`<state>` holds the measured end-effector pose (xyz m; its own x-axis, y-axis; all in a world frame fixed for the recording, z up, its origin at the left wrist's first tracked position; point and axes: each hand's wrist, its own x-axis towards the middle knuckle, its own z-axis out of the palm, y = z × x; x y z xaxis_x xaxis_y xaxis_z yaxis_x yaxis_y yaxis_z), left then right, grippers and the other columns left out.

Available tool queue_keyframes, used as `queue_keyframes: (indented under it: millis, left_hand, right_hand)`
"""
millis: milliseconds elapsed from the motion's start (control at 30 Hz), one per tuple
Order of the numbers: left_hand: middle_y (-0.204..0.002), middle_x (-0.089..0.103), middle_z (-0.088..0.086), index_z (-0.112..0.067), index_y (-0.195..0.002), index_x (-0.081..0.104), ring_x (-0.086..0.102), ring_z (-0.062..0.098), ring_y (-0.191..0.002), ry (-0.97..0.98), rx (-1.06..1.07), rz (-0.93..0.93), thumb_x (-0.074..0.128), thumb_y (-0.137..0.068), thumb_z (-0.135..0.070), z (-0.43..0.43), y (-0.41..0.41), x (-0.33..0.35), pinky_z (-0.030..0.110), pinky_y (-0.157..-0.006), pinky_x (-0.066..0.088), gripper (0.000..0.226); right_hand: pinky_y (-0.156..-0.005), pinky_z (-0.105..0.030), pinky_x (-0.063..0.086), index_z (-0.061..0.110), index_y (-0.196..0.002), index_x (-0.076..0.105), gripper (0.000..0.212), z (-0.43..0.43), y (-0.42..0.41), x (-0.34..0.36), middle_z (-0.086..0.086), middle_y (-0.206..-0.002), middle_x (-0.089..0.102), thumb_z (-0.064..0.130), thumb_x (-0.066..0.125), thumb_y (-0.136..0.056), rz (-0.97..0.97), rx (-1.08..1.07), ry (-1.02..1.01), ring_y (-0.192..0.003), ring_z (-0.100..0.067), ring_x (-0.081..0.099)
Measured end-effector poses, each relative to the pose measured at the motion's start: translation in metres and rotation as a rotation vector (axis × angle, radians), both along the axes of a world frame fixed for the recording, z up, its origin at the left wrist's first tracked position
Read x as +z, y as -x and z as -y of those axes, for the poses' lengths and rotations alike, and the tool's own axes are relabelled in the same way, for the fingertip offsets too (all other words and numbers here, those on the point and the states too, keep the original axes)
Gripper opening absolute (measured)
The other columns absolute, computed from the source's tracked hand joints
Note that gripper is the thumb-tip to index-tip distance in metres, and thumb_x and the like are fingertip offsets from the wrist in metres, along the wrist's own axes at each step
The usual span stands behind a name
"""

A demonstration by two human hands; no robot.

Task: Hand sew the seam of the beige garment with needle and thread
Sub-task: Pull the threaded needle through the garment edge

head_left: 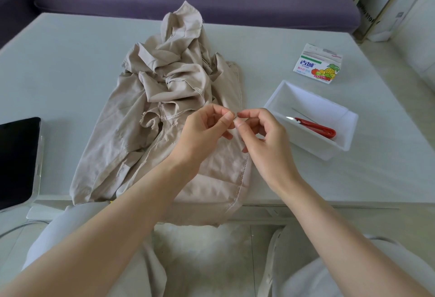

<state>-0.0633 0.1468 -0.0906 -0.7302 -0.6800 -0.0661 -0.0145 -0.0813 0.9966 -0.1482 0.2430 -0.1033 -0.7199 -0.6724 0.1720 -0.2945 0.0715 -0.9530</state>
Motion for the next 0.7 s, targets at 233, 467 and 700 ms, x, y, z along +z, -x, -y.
queue_keyframes:
  millis: [233, 467, 700]
  left_hand:
    - [-0.073, 0.061, 0.001, -0.006, -0.09, 0.058, 0.056, 0.004, -0.063, 0.004, 0.02, 0.01, 0.056, -0.093, -0.009, 0.002, 0.001, 0.0, 0.014, -0.066, 0.049, 0.005]
    - [-0.072, 0.061, -0.002, -0.004, -0.091, 0.062, 0.056, -0.002, -0.061, 0.121, 0.002, 0.047, 0.058, -0.092, -0.008, 0.001, 0.0, -0.001, 0.012, -0.066, 0.047, 0.005]
    - [-0.074, 0.061, -0.002, -0.009, -0.085, 0.062, 0.056, -0.003, -0.064, 0.158, -0.014, 0.044, 0.059, -0.091, -0.007, 0.001, 0.0, 0.0, 0.011, -0.066, 0.046, 0.006]
  right_hand:
    - [-0.068, -0.032, 0.05, 0.018, -0.086, 0.066, 0.006, -0.001, 0.004, 0.002, 0.013, -0.072, 0.061, 0.019, 0.063, -0.09, -0.043, -0.048, 0.01, -0.066, -0.011, 0.058]
    - [-0.066, -0.013, 0.042, 0.024, -0.111, 0.064, 0.027, -0.004, 0.008, 0.005, 0.013, -0.094, 0.062, 0.032, 0.068, -0.086, -0.135, -0.008, -0.072, -0.068, -0.002, 0.052]
    - [-0.05, -0.019, 0.048, 0.019, -0.099, 0.068, 0.015, -0.003, 0.006, 0.011, 0.005, -0.073, 0.067, 0.017, 0.07, -0.084, 0.066, 0.036, 0.015, -0.057, -0.004, 0.057]
